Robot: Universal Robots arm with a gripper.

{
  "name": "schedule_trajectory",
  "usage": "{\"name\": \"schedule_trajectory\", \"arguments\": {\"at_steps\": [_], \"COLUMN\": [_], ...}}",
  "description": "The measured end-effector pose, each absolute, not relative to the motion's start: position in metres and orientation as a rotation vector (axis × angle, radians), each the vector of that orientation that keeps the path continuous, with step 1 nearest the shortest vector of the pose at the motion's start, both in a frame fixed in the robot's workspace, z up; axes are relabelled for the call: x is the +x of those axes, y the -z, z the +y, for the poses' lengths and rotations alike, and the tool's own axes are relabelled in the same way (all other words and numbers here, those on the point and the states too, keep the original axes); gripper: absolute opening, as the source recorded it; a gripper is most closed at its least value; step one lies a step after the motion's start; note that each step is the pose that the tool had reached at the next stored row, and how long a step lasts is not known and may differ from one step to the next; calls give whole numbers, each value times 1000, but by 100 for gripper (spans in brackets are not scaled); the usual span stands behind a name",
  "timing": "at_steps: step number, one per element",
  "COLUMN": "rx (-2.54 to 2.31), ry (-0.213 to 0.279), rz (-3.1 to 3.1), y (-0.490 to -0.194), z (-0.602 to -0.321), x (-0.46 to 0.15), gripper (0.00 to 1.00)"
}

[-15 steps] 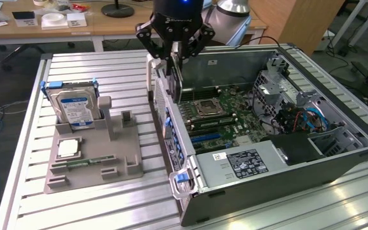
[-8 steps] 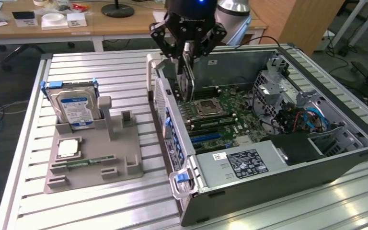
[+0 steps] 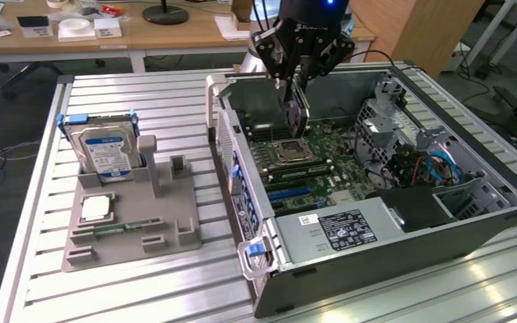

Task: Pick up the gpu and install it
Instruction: 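Pick up the gpu and move the gpu toward the slot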

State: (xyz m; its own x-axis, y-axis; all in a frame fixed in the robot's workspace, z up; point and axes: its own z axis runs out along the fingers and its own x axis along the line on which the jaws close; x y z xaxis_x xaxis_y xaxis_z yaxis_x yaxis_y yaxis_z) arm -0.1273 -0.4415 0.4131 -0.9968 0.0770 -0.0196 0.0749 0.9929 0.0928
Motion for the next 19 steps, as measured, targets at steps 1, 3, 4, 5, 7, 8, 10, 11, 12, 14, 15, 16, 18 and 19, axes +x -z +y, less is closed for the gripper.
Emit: {"name": "schedule_trajectory", "arguments": {"at_steps": [1, 3, 4, 5, 7, 8, 10, 11, 12, 14, 15, 16, 18, 19], "rx": [119, 119, 118, 118, 119, 119, 118, 119, 119, 119, 119, 118, 119, 119], "ry": [-144, -144, -144, -144, -143, -144, -143, -144, -144, -144, -144, -144, -143, -143], "rz": [3113, 3113, 3113, 3113, 3113, 3113, 3113, 3113, 3113, 3113, 3113, 3113, 3113, 3113], "y": [-413, -413, -413, -413, -413, -413, -413, -413, -413, -413, -413, -413, -413, -413], "z": [-442, -442, -442, -441, -442, -442, -442, -442, -442, -442, -442, -442, -442, -442], "x": [-127, -127, -127, -126, -122, -120, -115, -113, -110, -106, -103, -102, -101, -101], "gripper": [27, 27, 27, 27, 27, 27, 27, 27, 27, 27, 27, 27, 27, 27]}}
